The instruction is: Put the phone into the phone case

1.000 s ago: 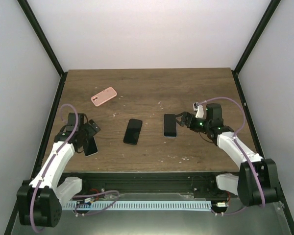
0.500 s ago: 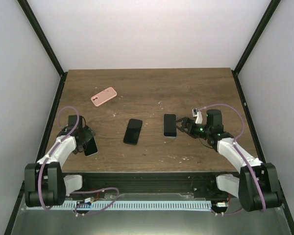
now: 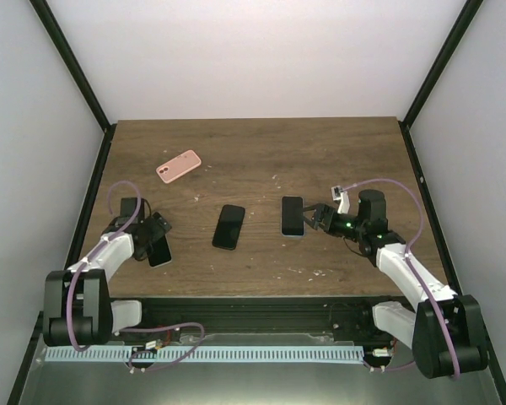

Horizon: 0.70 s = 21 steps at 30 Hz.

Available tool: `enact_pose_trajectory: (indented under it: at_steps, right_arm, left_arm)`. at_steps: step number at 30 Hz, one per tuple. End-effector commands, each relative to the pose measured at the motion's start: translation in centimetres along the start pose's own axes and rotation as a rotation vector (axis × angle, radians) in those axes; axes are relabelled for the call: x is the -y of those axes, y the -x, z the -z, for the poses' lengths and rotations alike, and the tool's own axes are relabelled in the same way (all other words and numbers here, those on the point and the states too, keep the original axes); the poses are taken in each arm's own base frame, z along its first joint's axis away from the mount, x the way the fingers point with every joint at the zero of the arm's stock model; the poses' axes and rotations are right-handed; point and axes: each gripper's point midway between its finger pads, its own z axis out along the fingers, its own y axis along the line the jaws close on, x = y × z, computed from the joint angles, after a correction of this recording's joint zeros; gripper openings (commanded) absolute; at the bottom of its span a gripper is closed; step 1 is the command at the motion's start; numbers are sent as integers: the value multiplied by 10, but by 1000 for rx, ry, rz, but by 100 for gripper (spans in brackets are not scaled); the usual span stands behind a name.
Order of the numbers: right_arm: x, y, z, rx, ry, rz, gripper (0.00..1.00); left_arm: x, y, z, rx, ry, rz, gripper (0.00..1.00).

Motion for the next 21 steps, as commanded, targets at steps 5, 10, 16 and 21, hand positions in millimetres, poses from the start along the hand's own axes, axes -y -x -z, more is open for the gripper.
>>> enact_pose_trajectory:
  at_steps: [5, 10, 16, 21]
  right_arm:
    - [-19, 10, 4, 13, 43, 38, 100]
    - [-21, 8, 3, 10, 46, 32, 98]
    - [-24, 5, 2, 8, 49, 29, 97]
    - [-28, 4, 2, 7, 57, 36, 97]
  left_arm:
    - [33, -56, -3, -188, -138, -22, 99]
    - [55, -62, -1, -190, -217, -40, 96]
    - [74, -54, -2, -143, -270, -104, 94]
    - [95, -53, -1, -139, -355, -125, 92]
